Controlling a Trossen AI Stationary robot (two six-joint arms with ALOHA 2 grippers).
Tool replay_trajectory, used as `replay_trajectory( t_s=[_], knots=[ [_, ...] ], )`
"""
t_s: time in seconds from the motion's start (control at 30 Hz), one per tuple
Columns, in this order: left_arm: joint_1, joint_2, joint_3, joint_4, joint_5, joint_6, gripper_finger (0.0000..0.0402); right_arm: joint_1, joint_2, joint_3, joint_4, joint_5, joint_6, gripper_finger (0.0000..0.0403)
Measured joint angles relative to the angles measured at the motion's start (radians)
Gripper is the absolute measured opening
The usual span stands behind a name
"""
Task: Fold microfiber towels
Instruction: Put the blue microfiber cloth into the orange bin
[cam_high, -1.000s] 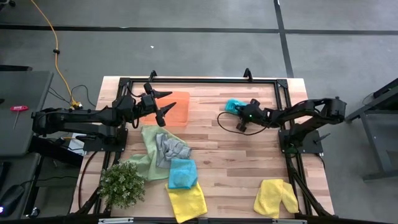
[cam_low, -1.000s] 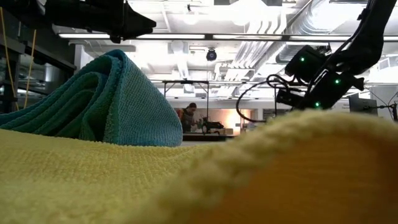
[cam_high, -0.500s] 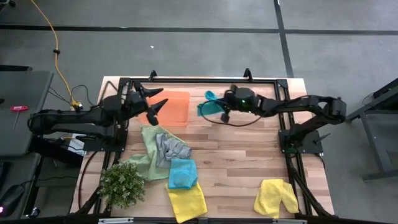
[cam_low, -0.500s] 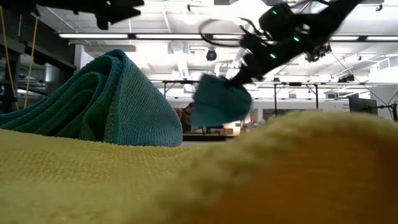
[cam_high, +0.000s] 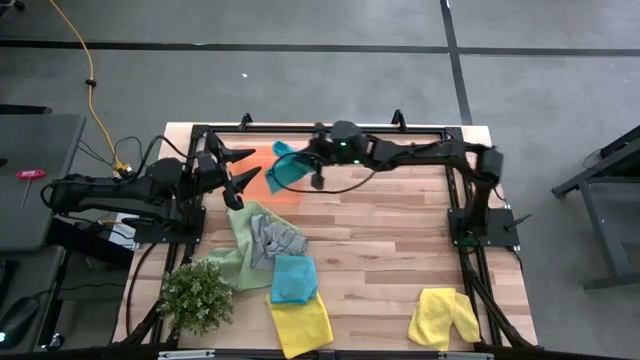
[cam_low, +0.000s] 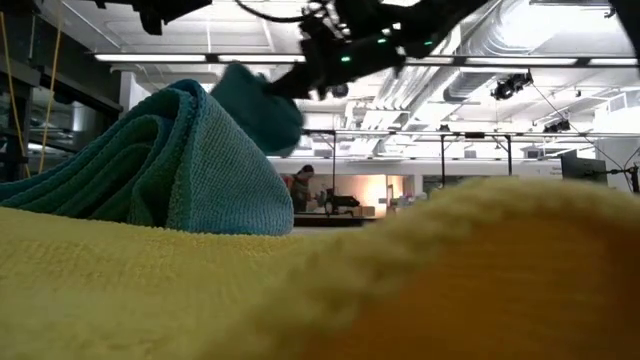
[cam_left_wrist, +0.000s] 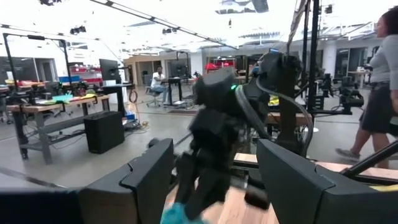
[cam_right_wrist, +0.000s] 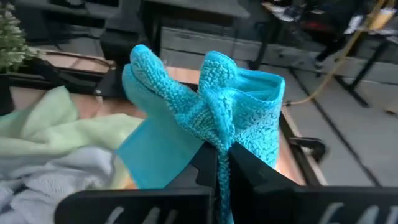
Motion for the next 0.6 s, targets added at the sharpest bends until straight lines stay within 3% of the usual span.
replay_trajectory(
  t_s=[0.2, 0.43, 0.6],
  knots=[
    [0.000, 0.001, 0.000, -0.005, 0.000, -0.001, 0.0223, 0.010, 0.223, 0.211, -0.017, 0.010, 0.077, 0.0000],
    [0.000, 0.001, 0.000, -0.030, 0.000, 0.000, 0.0223, -0.010, 0.399, 0.385, -0.179, 0.259, 0.156, 0.0000],
    [0.000, 0.001, 0.000, -0.033, 0.000, 0.000, 0.0223, -0.014, 0.437, 0.444, -0.317, 0.432, 0.147, 0.0000]
  ],
)
